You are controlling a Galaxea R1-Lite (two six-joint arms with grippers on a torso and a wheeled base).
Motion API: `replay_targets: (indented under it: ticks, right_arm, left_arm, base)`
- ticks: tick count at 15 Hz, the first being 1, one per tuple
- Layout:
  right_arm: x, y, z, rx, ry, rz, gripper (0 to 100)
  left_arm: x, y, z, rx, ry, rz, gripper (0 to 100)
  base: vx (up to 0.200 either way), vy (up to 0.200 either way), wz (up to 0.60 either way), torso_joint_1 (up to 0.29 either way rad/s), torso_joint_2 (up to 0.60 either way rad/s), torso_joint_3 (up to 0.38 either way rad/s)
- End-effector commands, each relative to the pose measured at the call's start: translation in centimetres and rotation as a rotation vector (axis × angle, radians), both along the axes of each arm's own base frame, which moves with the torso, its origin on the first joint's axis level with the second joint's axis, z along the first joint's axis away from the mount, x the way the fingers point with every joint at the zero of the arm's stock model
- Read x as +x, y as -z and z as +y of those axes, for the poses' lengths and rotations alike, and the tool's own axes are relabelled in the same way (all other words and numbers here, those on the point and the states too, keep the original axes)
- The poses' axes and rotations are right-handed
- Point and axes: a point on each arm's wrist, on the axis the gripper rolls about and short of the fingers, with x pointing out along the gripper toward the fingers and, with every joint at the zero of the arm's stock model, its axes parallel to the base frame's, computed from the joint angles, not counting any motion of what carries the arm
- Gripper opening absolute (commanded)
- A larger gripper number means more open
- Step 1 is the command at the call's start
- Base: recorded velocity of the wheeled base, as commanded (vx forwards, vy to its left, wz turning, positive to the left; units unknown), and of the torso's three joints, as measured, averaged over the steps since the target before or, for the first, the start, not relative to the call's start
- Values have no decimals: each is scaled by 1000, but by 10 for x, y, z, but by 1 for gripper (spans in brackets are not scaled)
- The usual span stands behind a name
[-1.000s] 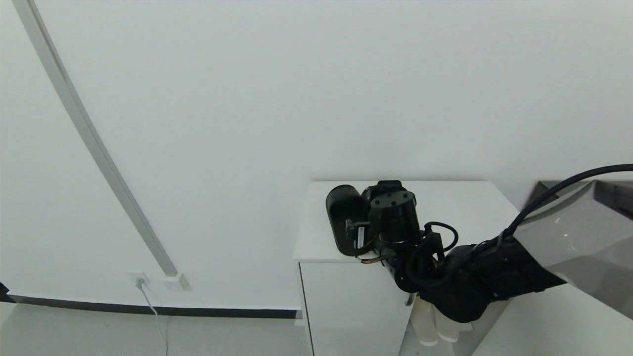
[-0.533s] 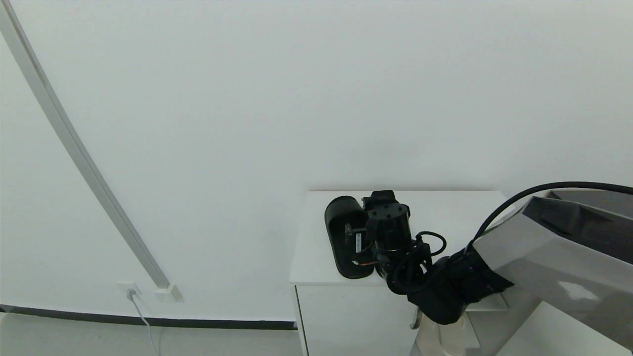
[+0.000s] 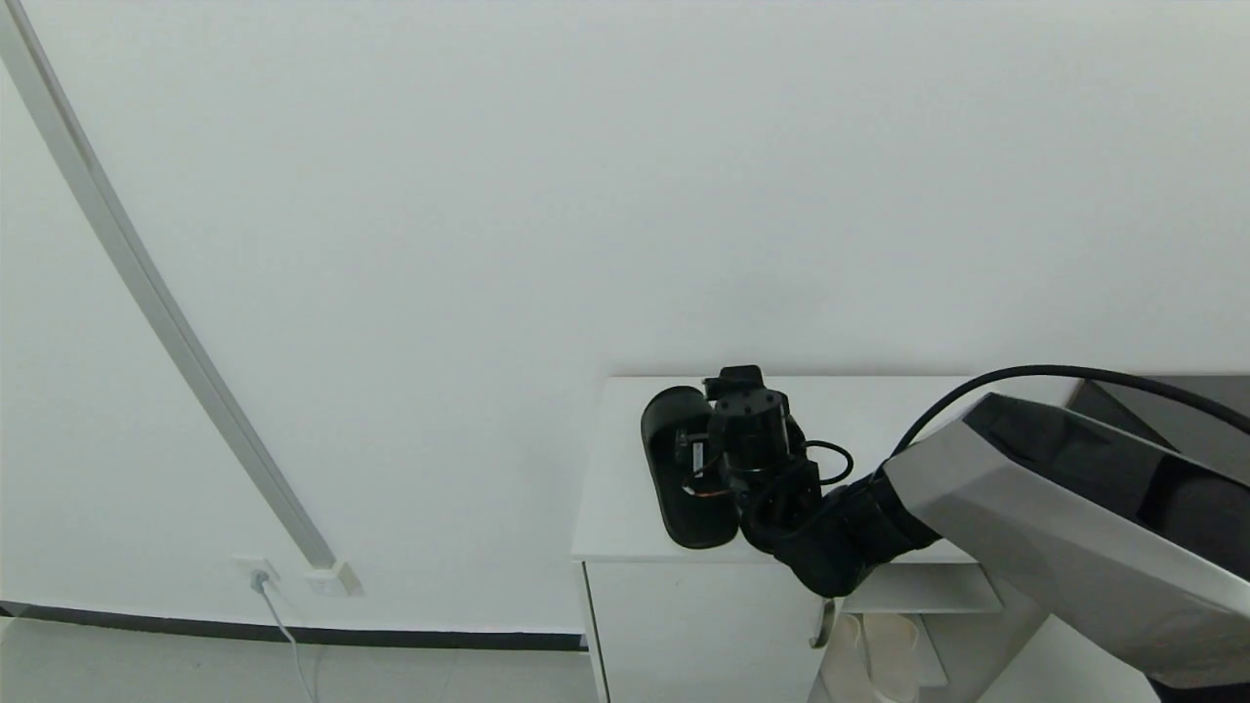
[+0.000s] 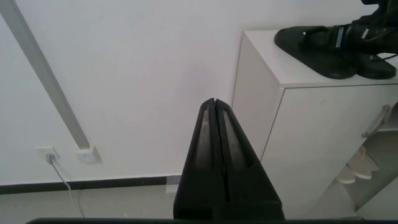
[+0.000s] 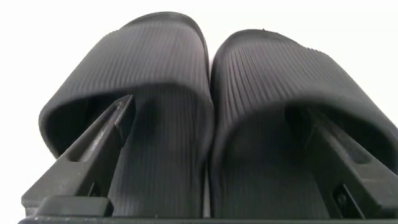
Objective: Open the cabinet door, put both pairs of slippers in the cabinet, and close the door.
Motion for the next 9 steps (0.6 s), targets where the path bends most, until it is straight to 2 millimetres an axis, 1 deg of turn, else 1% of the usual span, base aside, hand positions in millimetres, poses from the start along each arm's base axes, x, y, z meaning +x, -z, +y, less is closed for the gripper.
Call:
replay_targets:
  ticks: [1,3,4,6,9]
  right_arm:
    - [17,10,4,-3,14,3,100]
    - [22,12,4,-2,20,2,100]
    - [23,14,4,-3,21,3,0]
    - [24,12,5,2,21,-3,0]
    - [17,3,2,4,17,-8,0]
  left_arm:
    - [0,0,0,0,0,0,0]
    - [0,0,0,0,0,0,0]
    - [0,0,0,0,0,0,0]
    - [0,0,0,1,0,-1,0]
    - [0,0,0,1,0,-1,0]
  base:
    - [0,0,0,0,0,0]
    - [0,0,0,0,0,0]
    - [0,0,0,0,0,0]
    - [0,0,0,0,0,0]
    - [0,0,0,0,0,0]
